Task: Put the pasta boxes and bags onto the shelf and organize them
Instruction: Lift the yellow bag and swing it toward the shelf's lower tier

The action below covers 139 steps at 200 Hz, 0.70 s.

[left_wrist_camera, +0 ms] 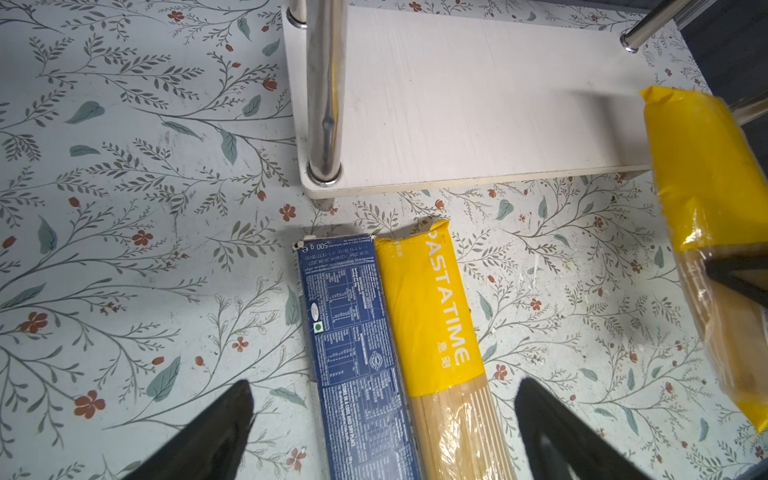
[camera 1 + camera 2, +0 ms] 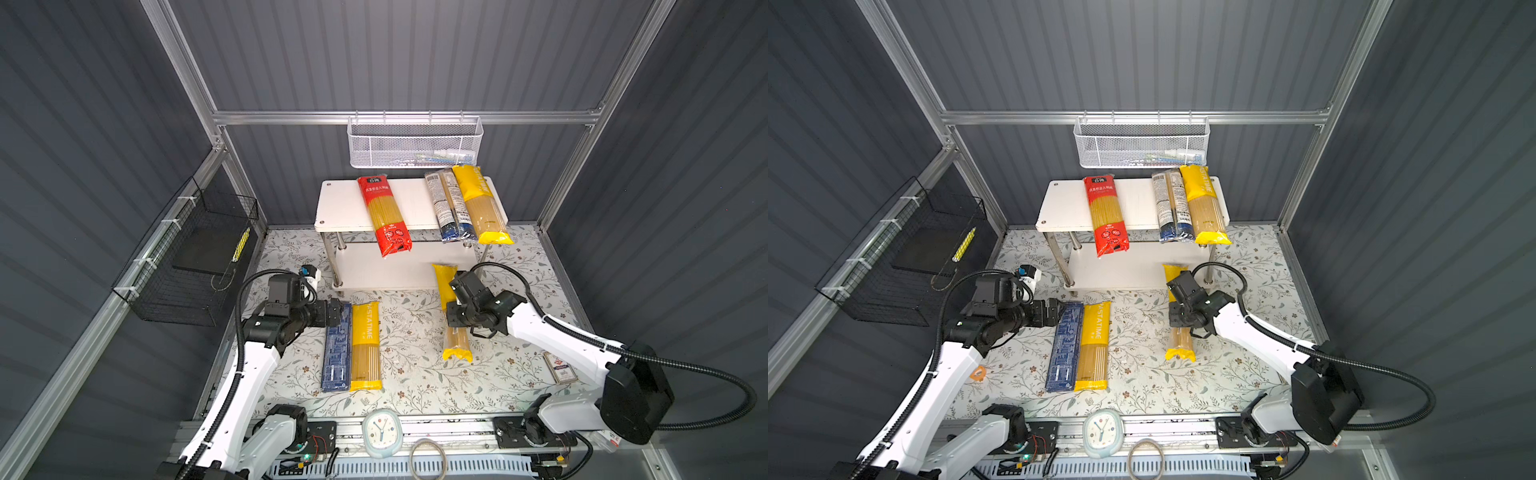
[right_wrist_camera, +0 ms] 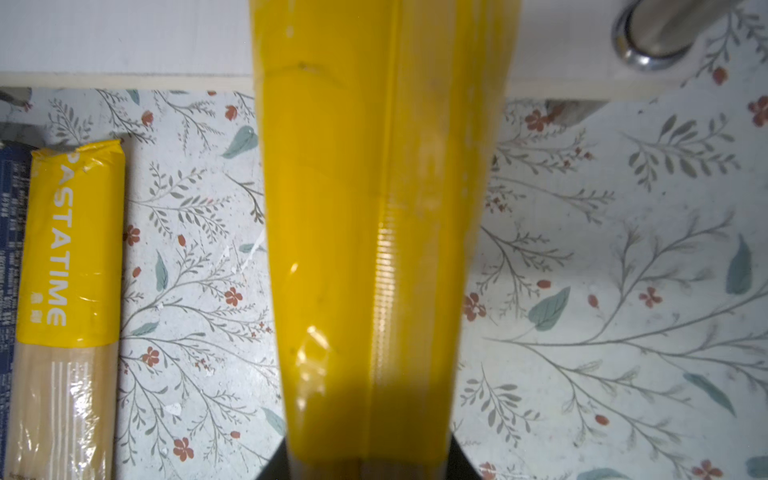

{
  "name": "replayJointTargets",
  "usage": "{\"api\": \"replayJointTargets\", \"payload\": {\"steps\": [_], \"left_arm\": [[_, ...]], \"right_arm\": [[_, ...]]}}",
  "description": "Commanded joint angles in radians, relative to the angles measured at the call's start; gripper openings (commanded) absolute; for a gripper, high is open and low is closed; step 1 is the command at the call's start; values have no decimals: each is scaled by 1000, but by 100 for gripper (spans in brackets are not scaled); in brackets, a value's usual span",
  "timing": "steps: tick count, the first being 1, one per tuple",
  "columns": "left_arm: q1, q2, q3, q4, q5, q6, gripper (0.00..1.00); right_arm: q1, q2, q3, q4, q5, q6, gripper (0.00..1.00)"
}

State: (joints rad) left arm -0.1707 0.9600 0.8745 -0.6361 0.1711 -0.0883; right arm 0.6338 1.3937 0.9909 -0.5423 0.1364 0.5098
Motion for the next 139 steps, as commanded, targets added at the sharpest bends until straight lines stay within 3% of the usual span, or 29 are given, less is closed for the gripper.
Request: {"api": "replayJointTargets", "payload": {"steps": [1,82,139], "left_arm": [[-4,-7,-2,-30,-10,13,99],[-8,-16,-6,-30,-13,1,99],[-8,-21,-6,-30,-15,1,99]], "right_arm": [[-29,19,79,63,8,-64,31],[-83,183,207,114,101,-122,33],[-108,197,208,231,157,-135,34]]}}
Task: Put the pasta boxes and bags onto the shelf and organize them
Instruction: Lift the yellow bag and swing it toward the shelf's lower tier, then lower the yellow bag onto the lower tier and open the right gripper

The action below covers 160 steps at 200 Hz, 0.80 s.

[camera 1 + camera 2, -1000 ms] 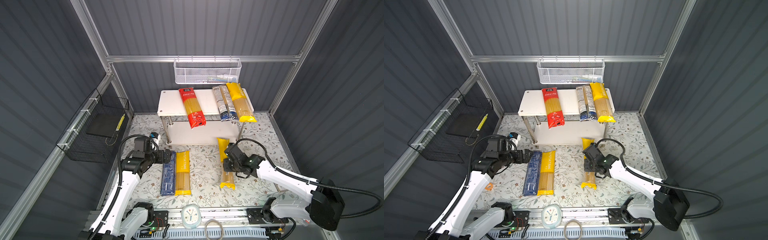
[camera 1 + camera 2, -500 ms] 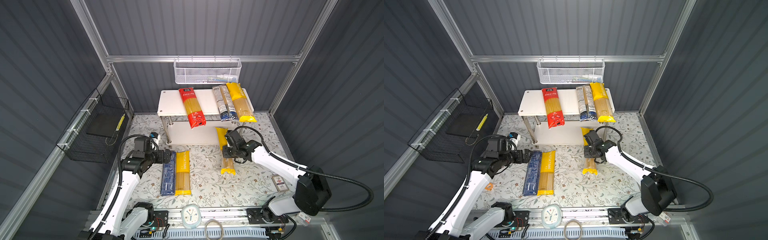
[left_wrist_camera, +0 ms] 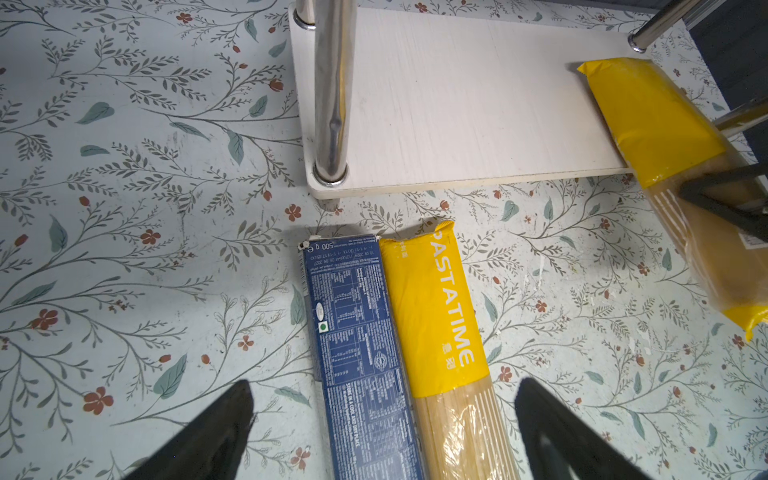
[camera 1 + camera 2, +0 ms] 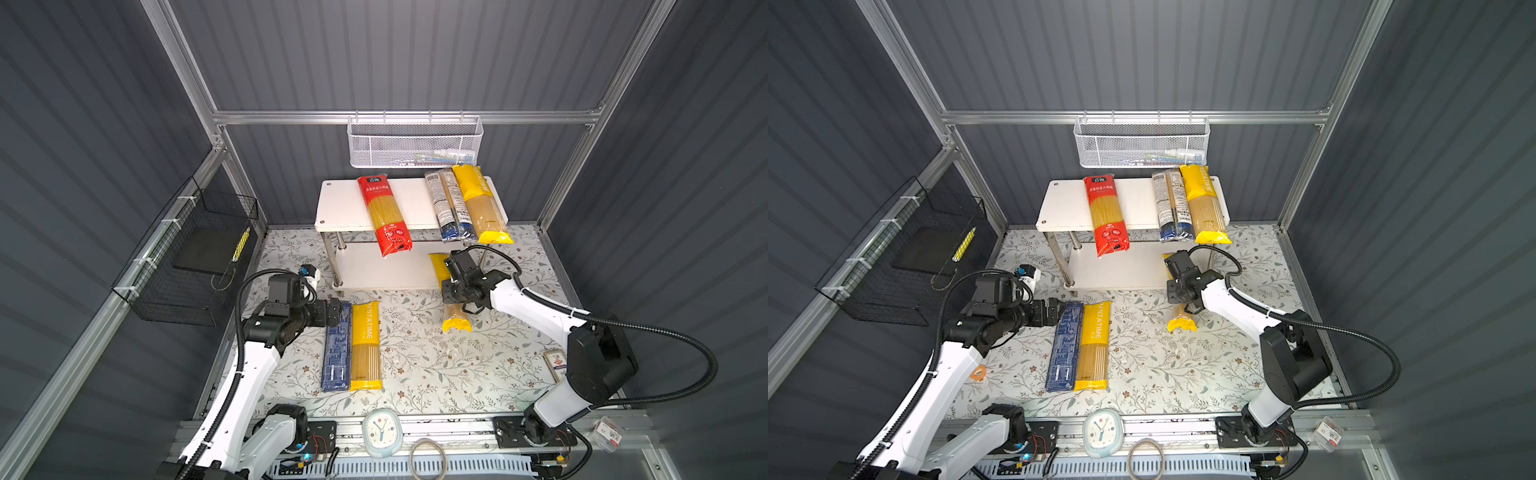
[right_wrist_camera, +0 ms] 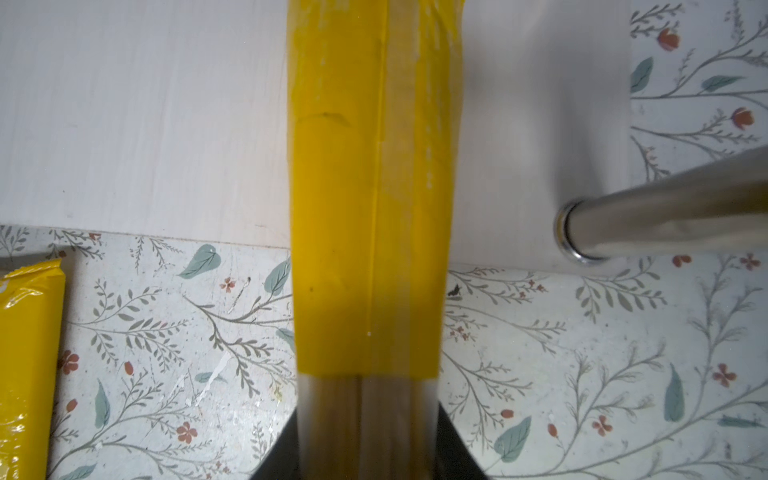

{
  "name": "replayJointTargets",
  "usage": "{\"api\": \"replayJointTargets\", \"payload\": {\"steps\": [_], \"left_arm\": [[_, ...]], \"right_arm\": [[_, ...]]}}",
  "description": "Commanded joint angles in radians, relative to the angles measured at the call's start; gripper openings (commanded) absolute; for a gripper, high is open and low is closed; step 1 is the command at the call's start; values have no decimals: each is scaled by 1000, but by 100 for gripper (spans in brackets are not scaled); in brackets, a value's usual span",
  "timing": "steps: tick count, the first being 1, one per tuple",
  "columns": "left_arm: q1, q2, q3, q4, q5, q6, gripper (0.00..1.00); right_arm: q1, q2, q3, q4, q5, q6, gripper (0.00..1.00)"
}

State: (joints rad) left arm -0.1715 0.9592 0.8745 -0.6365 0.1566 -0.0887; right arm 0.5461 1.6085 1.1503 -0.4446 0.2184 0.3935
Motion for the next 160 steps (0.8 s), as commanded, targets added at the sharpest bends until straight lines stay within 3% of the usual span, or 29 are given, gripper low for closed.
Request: {"api": "replayJointTargets", "payload": {"steps": [1,110,160], "left_arm": [[-7,-20,-6,-30,0,1,99],[-11,-26,-6,-31,-8,0,99],[-10,-22,-5,-31,-9,0,99]], "right_arm": [[-21,-18,50,134,76,-19,34],[-62,141,111,241,109,-58,37],[-56,91,56,242,53,-17,64]]}}
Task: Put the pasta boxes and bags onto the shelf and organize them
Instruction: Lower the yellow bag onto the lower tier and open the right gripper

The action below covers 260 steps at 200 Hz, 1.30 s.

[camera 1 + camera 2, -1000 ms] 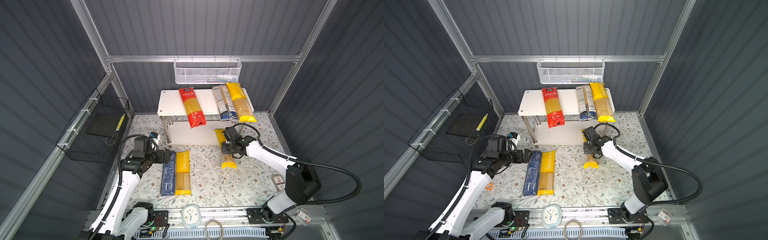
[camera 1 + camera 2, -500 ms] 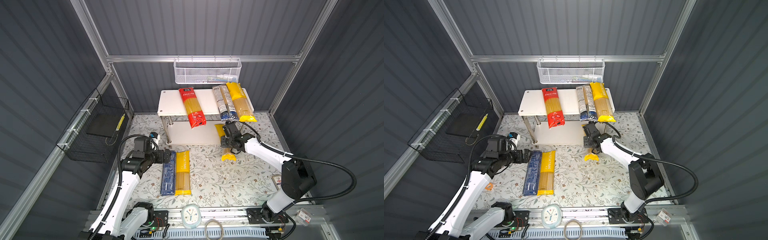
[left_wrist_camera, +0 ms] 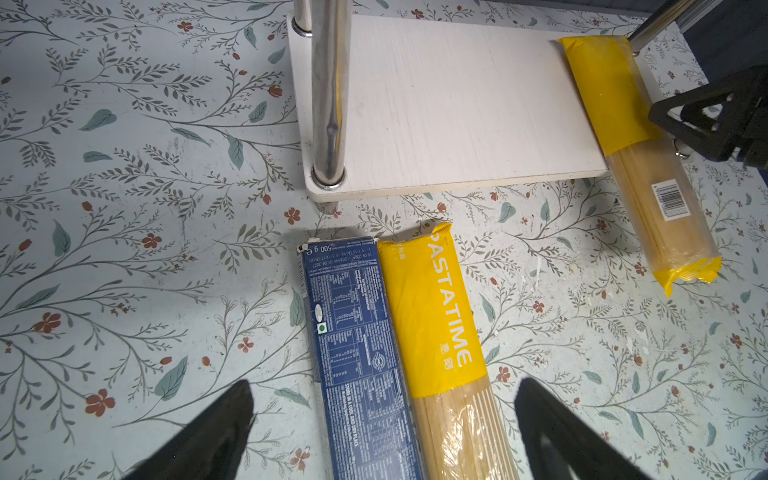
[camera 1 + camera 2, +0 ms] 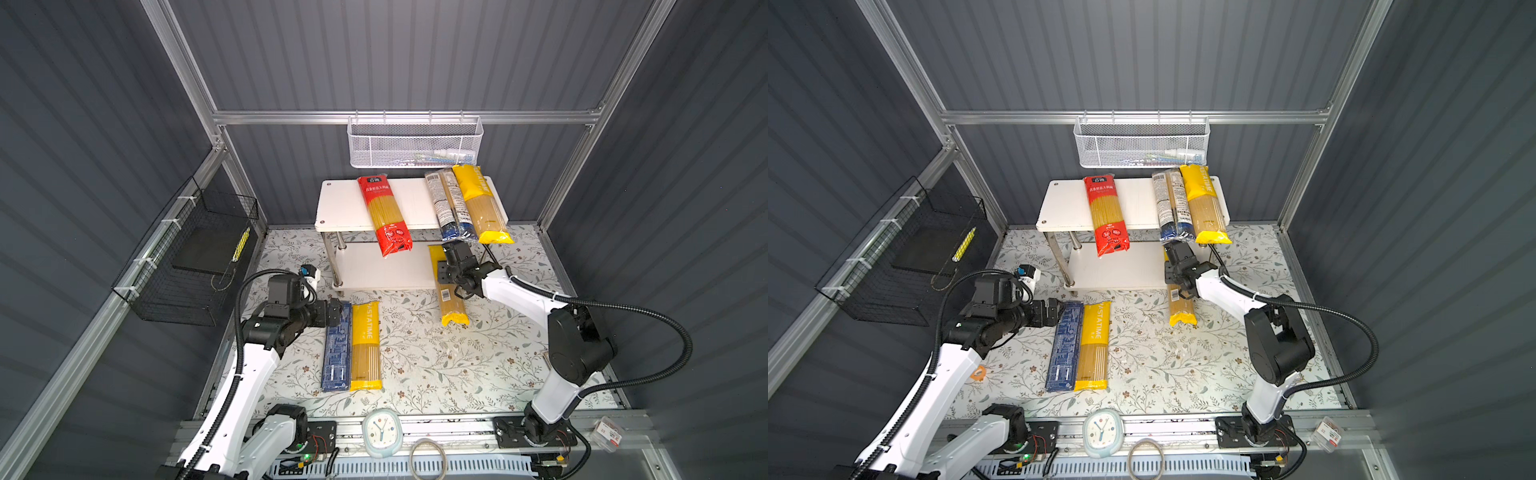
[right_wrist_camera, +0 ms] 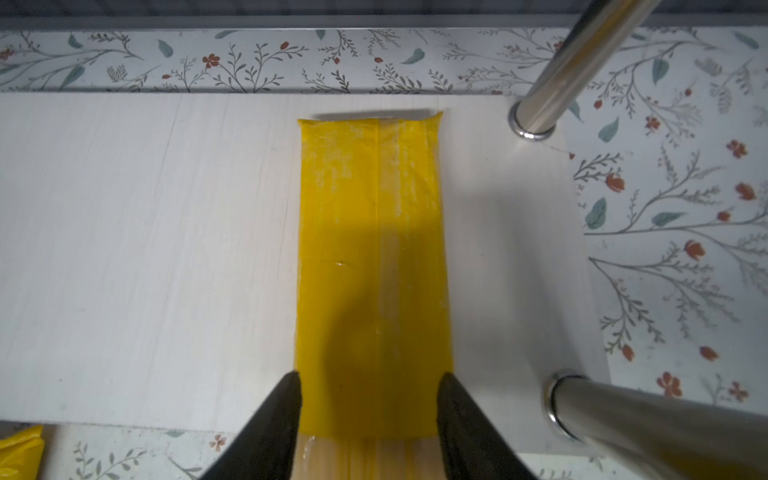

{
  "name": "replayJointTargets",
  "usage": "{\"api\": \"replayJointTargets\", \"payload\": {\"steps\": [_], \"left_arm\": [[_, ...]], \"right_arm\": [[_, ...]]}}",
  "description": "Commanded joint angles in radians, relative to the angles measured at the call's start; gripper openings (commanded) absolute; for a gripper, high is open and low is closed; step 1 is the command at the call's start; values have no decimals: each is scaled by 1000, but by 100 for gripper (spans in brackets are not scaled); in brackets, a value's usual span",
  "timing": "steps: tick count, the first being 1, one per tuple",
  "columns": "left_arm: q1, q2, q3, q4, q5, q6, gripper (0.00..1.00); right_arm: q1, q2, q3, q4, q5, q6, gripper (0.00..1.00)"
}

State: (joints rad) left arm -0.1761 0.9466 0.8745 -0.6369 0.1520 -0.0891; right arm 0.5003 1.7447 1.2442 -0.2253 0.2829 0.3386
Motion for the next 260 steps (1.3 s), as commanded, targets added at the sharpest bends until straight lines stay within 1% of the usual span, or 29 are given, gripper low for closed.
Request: {"api": "replayJointTargets", "payload": {"steps": [1,20,47,76,103,132,154,176,232,260], "left_arm": [[-6,-9,-6,-30,-4,0,99],[-5,-6,-5,-30,-2,0,99],[-5,-5,-3,-32,0,-2,99],[-6,-11,-6,-30,-2,-3,99],[-7,-9,-6,-30,2,-3,99],[-8,-8,-6,-29,3,-2,99],[-9,-5,-6,-29,4,-1,99],[-8,-5,-5,-29,4,-1,99],[-8,-8,-6,-30,-2,-2,99],[-9,-10,-6,-29,-3,-2,99]], "right_arm": [[-10,-47,-40,23,-11,38,64],[13,-110,-99,16,-4,55,70],[65,-214,-193,-17,12,90,72],[147,-334,-286,-70,17,109,73],[202,-451,-353,-150,-43,151,71],[229,-539,-437,-188,-151,210,71],[230,-538,-475,-178,-219,216,71],[230,-515,-490,-169,-253,214,72],[229,-411,-488,-78,-272,189,74],[216,-380,-480,-47,-230,182,75]]}}
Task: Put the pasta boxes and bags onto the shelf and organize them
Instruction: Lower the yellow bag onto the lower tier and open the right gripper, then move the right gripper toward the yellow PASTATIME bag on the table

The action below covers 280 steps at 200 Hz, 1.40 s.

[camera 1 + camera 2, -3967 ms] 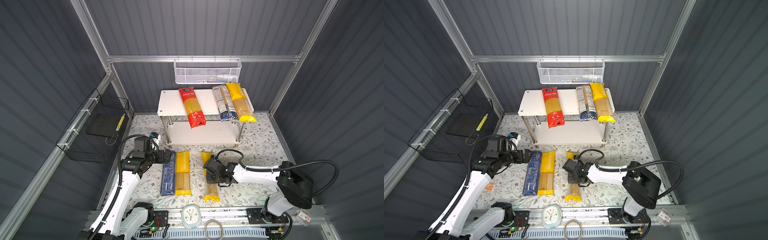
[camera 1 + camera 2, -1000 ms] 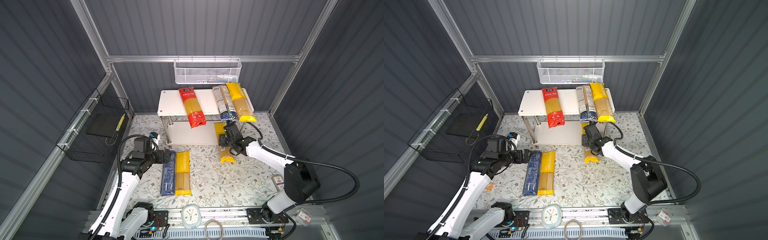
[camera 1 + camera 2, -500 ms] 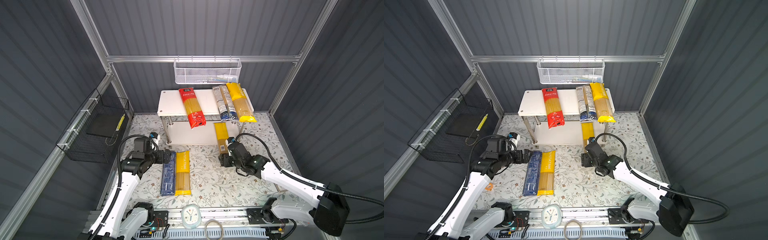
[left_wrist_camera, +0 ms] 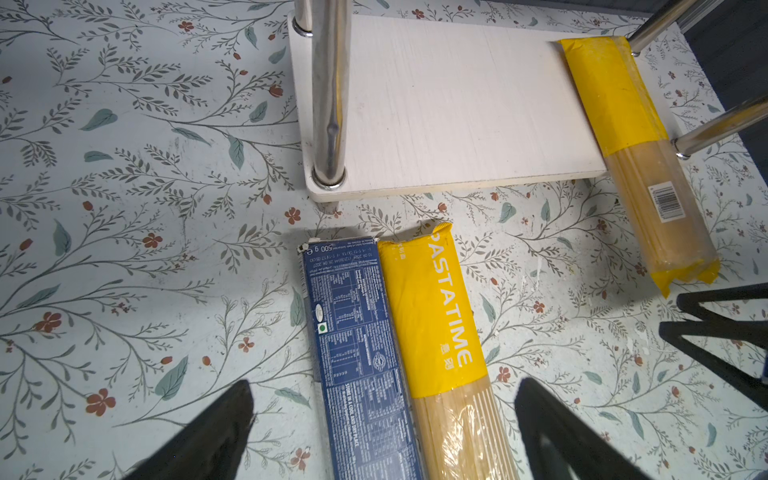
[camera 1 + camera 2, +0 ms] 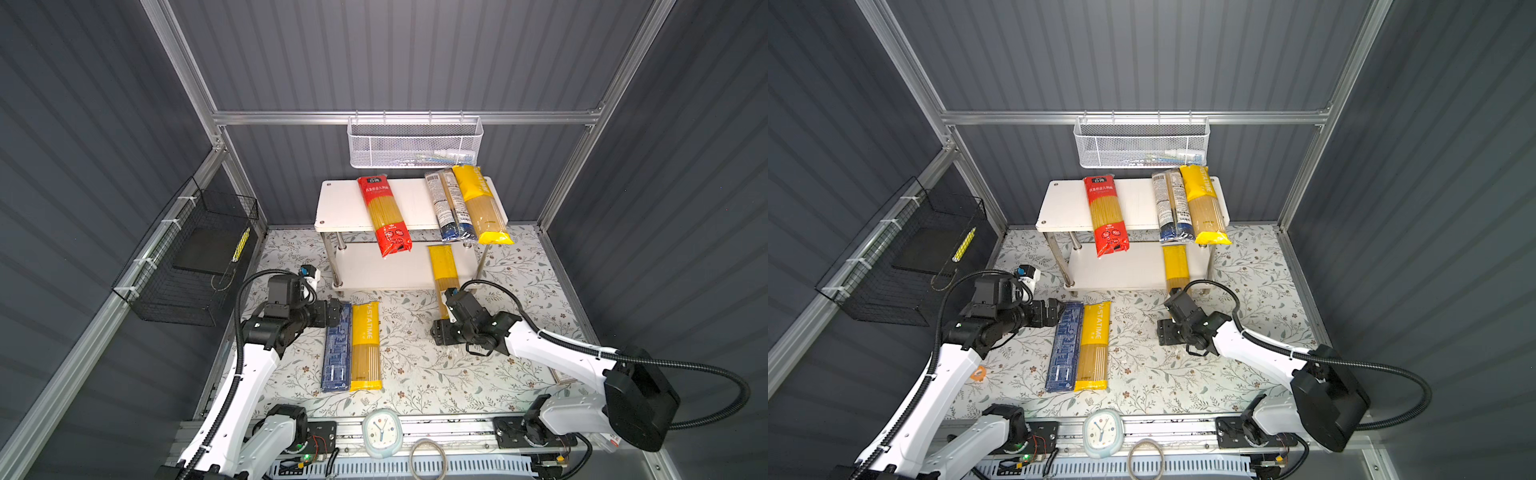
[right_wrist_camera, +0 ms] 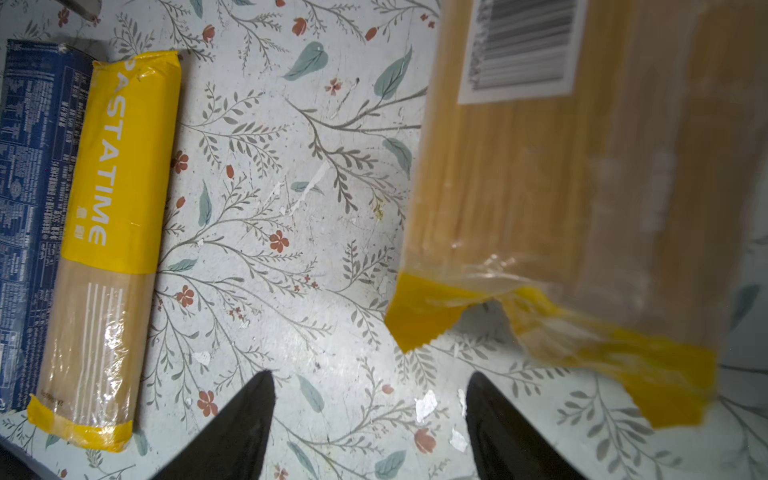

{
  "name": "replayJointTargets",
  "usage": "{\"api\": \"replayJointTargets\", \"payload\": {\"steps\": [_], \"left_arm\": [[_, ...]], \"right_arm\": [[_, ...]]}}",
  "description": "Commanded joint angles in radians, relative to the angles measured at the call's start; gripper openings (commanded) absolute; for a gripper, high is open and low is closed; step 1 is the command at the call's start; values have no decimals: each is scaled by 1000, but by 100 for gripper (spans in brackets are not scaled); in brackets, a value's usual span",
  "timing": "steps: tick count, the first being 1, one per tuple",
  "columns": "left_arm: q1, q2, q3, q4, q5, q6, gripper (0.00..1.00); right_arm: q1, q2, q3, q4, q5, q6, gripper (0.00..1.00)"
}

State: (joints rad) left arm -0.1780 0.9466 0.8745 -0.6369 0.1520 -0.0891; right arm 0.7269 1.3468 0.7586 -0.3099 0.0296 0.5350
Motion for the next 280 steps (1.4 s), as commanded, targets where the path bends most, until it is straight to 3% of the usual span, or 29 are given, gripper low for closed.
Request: {"api": "replayJointTargets", "payload": {"steps": [1,73,140,198,246,280], "left_arm": [[-8,-10,-6,-30,-3,-2,99],[-8,-14,-6,-30,-8,-1,99],[-8,-14,-6,-33,-11,-2,99],[-8,-16,-6,-33,-11,-2,99],[-8,-7,-3,-35,-17,-32,99],[-8,4,3,-41,-18,-28,99]], "right_arm": [[-12,19,5,40,24,-15,75],[-100,62,42,143,-2,-53,75],[-105,145,113,173,-43,-78,75],[-100,115,150,109,-20,-102,75],[69,15,148,2,30,2,77],[192,0,104,77,33,153,78]]}}
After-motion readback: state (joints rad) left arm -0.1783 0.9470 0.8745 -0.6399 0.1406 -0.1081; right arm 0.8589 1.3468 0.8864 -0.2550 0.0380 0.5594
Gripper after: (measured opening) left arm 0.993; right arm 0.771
